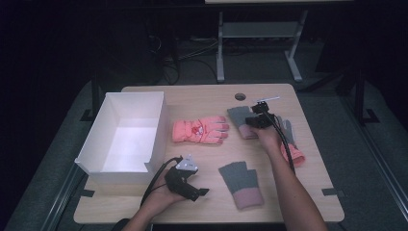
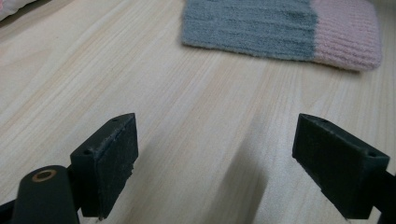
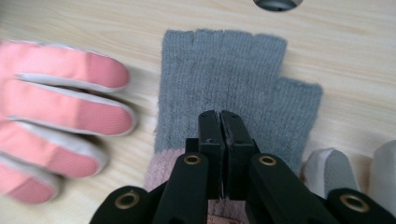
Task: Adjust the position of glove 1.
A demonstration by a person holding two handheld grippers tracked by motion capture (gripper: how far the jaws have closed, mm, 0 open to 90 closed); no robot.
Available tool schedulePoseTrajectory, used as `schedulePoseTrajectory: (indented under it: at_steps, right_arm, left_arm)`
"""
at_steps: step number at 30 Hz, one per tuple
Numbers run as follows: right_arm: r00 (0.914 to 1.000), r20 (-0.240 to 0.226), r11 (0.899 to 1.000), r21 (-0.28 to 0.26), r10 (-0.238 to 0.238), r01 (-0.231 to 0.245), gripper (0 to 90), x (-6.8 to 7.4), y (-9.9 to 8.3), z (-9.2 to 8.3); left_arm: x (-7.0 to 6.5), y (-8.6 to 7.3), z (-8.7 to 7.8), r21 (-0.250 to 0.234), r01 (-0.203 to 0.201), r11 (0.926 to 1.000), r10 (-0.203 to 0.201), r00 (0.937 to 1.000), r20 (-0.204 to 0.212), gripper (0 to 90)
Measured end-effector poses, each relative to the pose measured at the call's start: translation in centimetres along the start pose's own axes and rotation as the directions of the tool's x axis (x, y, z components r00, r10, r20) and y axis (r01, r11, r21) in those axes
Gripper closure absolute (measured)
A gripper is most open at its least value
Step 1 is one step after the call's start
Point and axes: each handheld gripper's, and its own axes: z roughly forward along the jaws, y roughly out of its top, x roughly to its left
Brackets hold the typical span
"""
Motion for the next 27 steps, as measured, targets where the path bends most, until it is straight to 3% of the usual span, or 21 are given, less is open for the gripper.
schedulePoseTrajectory:
  at_steps: [9, 23, 27]
  right_arm:
    - [0.9973, -0.045, 0.997, -0.059, -0.057, 0.054, 88.2, 0.7, -0.6, -4.0]
    - [0.9878, -0.121, 0.993, -0.082, -0.098, 0.088, 88.2, 1.7, -5.4, -9.5]
    - [0.9850, -0.134, 0.992, -0.084, -0.109, 0.098, 88.2, 1.9, -6.7, -10.5]
  left_arm:
    - [-0.1, 0.0, 0.1, 0.003, 0.007, 1.0000, -0.006, 1.0000, -0.004, 14.0]
    - [0.0, 0.0, 0.2, -0.012, 0.008, 0.9999, -0.008, 1.0000, 0.000, 15.0]
    - [-0.5, 0.2, -0.3, -0.051, -0.007, 0.9987, 0.009, 0.9995, 0.030, 30.3]
